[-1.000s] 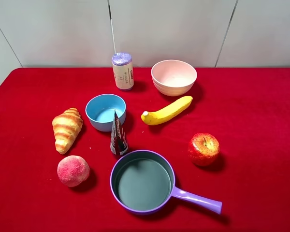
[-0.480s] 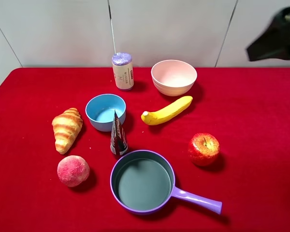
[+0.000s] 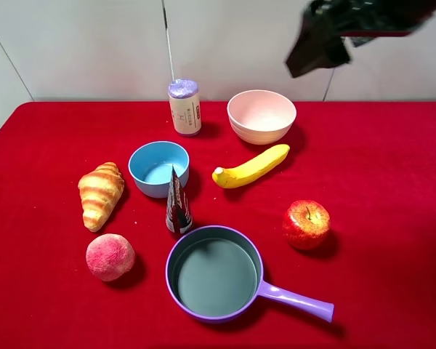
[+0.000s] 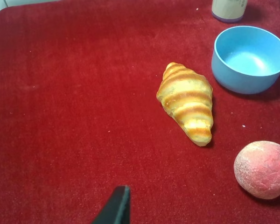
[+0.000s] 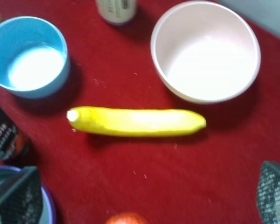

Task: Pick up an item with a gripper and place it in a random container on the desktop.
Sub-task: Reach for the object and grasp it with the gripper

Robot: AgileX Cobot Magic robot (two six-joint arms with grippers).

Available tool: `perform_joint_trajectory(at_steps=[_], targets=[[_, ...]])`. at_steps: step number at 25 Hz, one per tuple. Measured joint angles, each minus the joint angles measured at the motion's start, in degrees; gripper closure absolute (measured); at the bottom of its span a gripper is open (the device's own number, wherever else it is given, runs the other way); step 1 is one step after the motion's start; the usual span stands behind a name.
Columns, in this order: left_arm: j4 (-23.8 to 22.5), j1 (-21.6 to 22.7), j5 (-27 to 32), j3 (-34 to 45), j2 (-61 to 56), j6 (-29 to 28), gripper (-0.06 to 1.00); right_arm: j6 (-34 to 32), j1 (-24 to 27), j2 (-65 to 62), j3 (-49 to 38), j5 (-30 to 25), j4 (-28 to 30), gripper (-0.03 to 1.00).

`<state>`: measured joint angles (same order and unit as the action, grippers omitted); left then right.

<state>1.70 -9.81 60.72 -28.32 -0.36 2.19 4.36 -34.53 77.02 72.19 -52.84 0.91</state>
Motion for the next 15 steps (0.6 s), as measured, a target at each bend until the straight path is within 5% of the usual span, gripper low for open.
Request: perform_joint_trajectory(at_steps=[15], targets=[[0.00, 0.00, 0.00, 0.00, 0.00, 0.00, -0.04, 1.28, -1.07, 18.36, 16.11, 4.35, -0.91, 0.27]])
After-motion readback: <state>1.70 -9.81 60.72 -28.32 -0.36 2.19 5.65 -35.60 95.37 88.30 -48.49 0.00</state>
